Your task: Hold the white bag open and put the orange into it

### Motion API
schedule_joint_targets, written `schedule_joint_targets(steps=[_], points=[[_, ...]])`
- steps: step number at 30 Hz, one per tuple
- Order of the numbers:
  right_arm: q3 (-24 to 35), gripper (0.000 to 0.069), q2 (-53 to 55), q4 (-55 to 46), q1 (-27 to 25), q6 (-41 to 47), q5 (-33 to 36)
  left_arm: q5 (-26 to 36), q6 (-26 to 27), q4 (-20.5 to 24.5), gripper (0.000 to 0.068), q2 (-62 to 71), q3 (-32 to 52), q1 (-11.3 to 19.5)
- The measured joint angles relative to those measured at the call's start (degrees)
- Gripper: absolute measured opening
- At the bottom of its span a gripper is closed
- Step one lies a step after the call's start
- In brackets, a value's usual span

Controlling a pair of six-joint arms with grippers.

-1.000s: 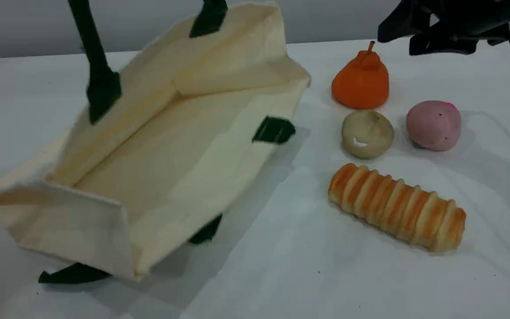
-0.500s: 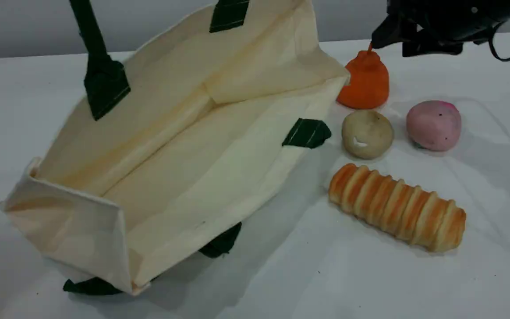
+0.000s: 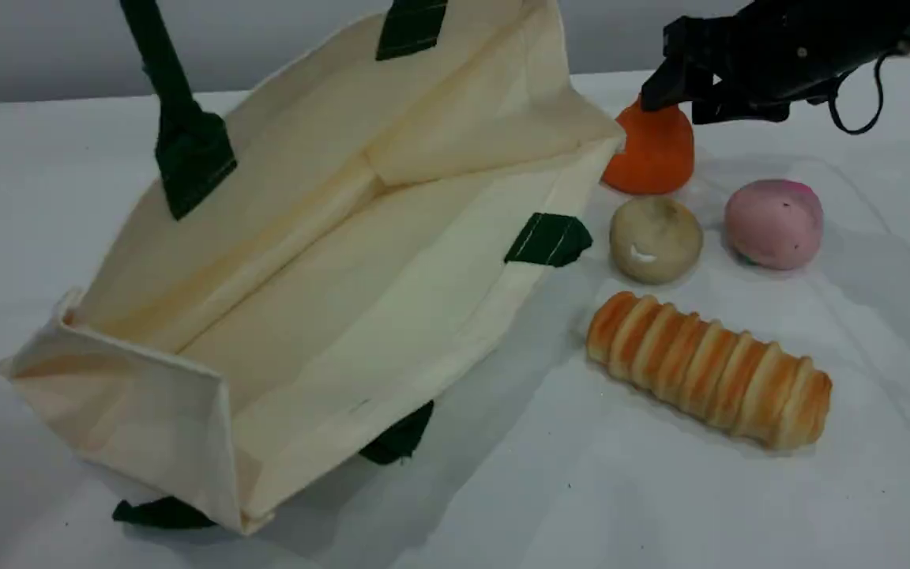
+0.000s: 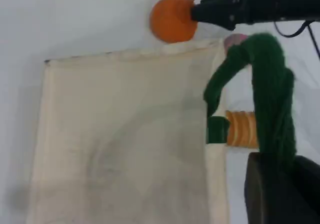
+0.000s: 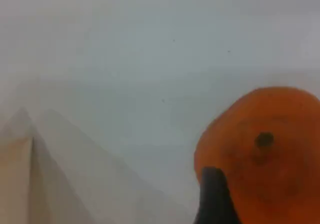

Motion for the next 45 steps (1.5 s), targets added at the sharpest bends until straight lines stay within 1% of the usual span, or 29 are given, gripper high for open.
schedule_joint_targets(steps=[2,8,13,17,19,20,23,25,27,29,38,41,45], points=[[-0.4,0.0436,0.1,-0.1,0.6,0.0,0.1,-0.1,-0.9,0.6,0.0069,0.0,0.0,0.0],[-2.8,0.0436,2.3,-0.1,1.4,0.0,-2.4,0.0,-1.0,0.6,0.0069,0.0,0.0,0.0],[-4.9,0.0436,4.6,-0.1,1.5,0.0,-7.0,0.3,-2.0,0.6,0.0069,0.0,0.0,0.0],[-5.1,0.0433,5.3,0.0,1.5,-0.1,-5.7,0.3,-2.4,1.2,0.0069,0.0,0.0,0.0],[-5.1,0.0406,5.4,0.0,1.5,-0.1,-5.6,0.2,-2.4,1.3,0.0069,0.0,0.0,0.0],[-5.1,0.0376,5.4,0.0,1.5,-0.1,-5.6,0.2,-2.4,1.3,0.0069,0.0,0.0,0.0],[-5.1,0.0242,5.4,0.0,1.5,-0.1,-5.9,0.1,-2.4,1.3,0.0069,0.0,0.0,0.0],[-5.1,0.0122,5.4,0.1,1.5,-0.1,-5.8,0.1,-2.4,1.3,0.0069,0.0,0.0,0.0],[-5.1,0.0052,5.4,0.2,1.5,-0.1,-5.8,0.1,-2.4,1.3,0.0069,0.0,0.0,0.0],[-5.1,0.0036,5.3,0.2,1.5,-0.1,-5.8,0.1,-2.4,1.3,0.0069,0.0,0.0,0.0],[-4.3,0.0036,0.4,-0.3,1.5,0.0,-6.0,0.1,-2.4,1.3,0.0069,0.0,0.0,0.0],[-3.0,0.0036,-1.7,-2.0,1.5,0.0,-6.2,0.1,-2.4,1.3,0.0069,0.0,0.0,0.1],[0.5,0.0036,-5.5,-6.8,1.5,0.0,-8.7,-0.6,-2.3,1.4,0.0069,0.0,0.0,0.1]])
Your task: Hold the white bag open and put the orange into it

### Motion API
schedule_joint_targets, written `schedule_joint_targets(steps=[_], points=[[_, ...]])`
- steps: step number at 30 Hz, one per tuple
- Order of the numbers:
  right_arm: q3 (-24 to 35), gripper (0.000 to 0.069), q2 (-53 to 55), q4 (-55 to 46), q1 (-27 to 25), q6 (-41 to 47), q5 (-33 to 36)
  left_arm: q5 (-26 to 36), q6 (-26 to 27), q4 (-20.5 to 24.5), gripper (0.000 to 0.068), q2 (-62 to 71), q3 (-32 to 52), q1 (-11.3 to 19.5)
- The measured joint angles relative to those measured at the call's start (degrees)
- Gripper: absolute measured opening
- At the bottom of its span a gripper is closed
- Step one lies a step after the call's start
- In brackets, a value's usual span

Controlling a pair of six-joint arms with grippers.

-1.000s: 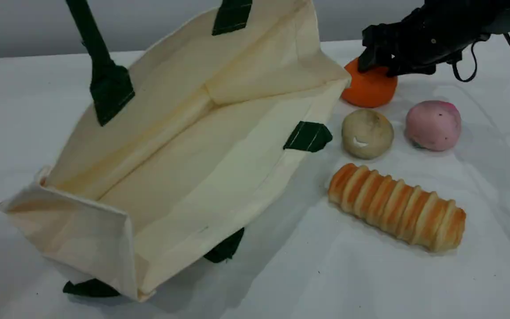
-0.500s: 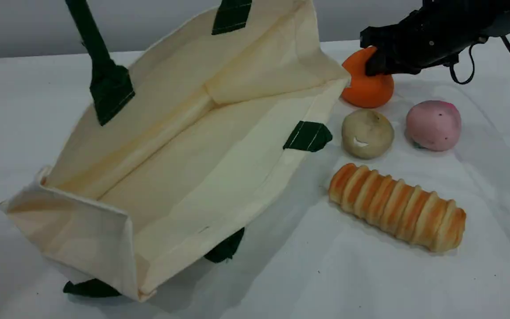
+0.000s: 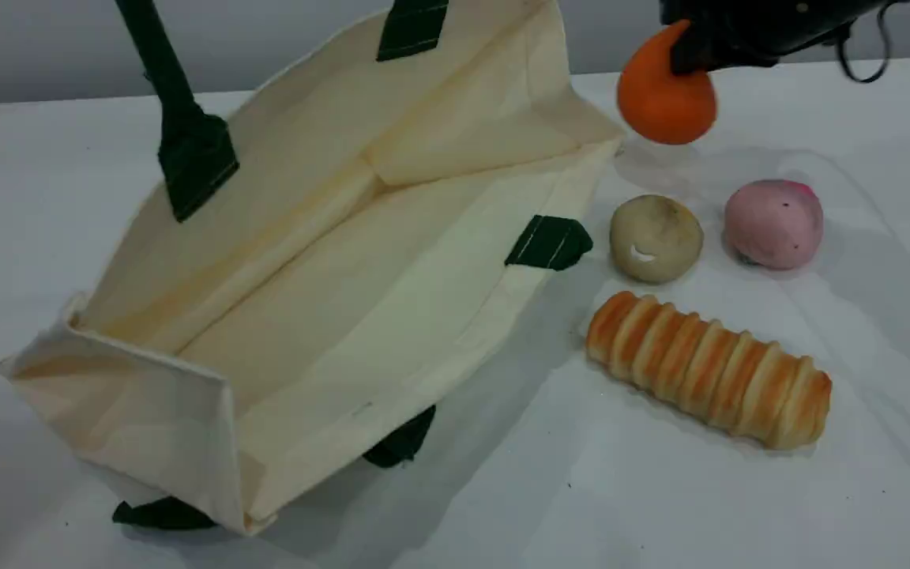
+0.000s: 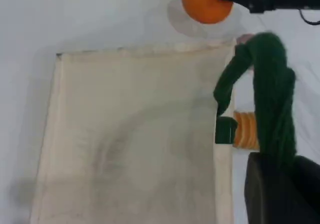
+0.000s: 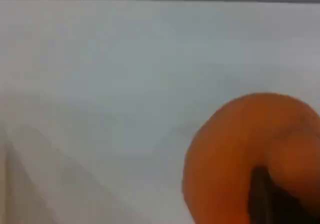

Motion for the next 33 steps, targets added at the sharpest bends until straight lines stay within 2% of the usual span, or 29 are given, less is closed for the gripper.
schedule_joint_targets(steps=[11,14,21,25,29,33], points=[[13.3,0.0036,-12.9,-3.5,-3.1,3.7,-3.0,-1.3,0.4,0.7,0.0068,0.0,0.0,0.0],[17.0,0.0036,-17.4,-3.5,-2.9,5.4,-0.9,-1.4,0.4,1.5,0.0068,0.0,0.0,0.0],[24.4,0.0036,-27.7,-4.1,-2.9,10.1,7.4,-4.0,1.3,1.7,0.0068,0.0,0.0,0.0],[27.5,0.0036,-32.6,-4.1,-2.8,12.4,15.2,-4.1,1.3,1.4,0.0068,0.0,0.0,0.0],[29.0,0.0036,-34.4,-6.0,-2.8,13.4,24.4,-4.5,1.3,0.7,0.0068,1.3,0.0,0.0],[29.1,0.0036,-34.3,-7.8,-1.6,14.5,28.4,-5.6,2.0,-1.4,0.0068,3.5,0.0,-0.1]])
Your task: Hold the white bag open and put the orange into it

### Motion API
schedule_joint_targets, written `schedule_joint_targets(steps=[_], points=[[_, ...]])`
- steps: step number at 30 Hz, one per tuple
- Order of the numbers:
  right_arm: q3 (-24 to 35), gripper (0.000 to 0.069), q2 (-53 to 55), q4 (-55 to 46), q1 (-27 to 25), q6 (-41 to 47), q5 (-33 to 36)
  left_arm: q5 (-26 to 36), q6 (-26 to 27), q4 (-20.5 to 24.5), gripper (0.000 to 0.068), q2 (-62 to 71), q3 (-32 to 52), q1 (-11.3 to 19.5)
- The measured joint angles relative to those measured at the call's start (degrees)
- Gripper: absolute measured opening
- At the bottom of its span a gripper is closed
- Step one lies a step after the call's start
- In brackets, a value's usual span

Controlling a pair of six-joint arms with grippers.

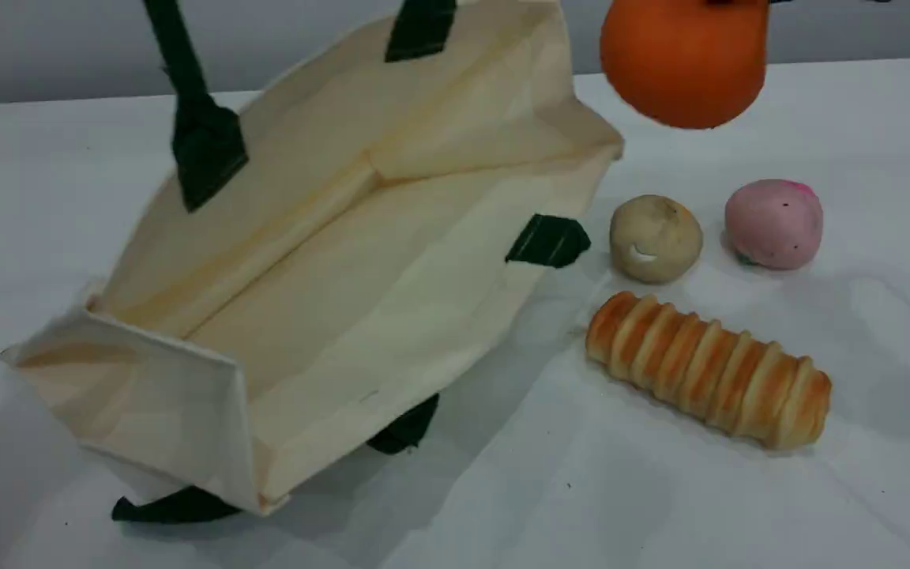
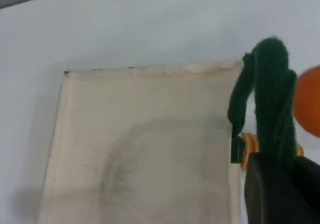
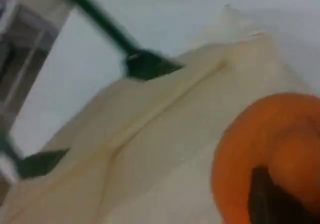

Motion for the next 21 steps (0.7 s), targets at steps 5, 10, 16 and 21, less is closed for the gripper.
schedule_joint_targets(steps=[5,10,16,21], points=[[0.0,0.0036,0.1,-0.5,2.8,0.0,-1.0,-0.3,1.0,-0.8,0.0068,1.5,0.0,0.0],[0.0,0.0036,0.1,0.2,7.1,0.0,-1.8,-1.4,1.0,-0.8,0.0068,1.8,0.0,0.0],[0.0,0.0036,0.1,3.4,11.6,-0.1,-4.6,-1.1,1.0,-1.3,0.0068,1.8,0.0,0.0],[-0.1,0.0036,0.4,5.7,15.9,-2.0,-7.3,-0.6,1.3,-2.0,0.0068,1.8,0.0,0.0]])
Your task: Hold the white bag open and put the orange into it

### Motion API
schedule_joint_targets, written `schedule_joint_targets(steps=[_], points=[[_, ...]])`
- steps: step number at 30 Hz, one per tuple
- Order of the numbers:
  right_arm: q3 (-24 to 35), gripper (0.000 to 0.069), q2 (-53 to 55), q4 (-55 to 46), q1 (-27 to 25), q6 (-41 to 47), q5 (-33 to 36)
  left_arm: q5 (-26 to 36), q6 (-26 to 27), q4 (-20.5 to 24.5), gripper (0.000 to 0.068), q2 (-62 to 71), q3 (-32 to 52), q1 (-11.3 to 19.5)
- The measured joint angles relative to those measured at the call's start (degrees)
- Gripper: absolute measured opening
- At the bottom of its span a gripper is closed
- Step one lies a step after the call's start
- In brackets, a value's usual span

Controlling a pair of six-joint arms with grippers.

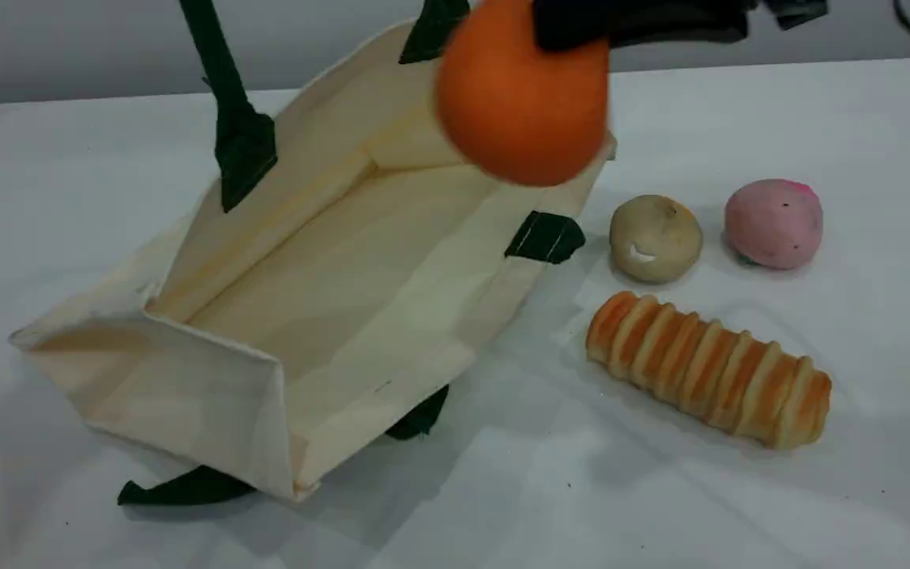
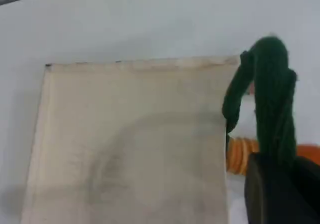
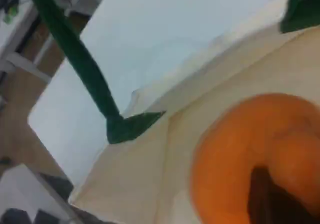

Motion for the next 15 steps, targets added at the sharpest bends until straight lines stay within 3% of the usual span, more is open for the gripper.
schedule_joint_targets(steps=[5,10,15], points=[[0.0,0.0036,0.1,5.8,2.3,-4.8,-5.0,0.2,0.0,-0.2,0.0068,-0.2,-0.1,-1.0],[-0.1,0.0036,2.1,10.1,2.3,-9.8,-5.0,1.0,0.0,0.4,0.0068,-0.2,-2.7,-2.9],[-0.1,0.0036,5.8,10.1,2.3,-11.9,-4.2,1.5,-0.1,0.5,0.0068,-0.2,-4.1,-3.0]])
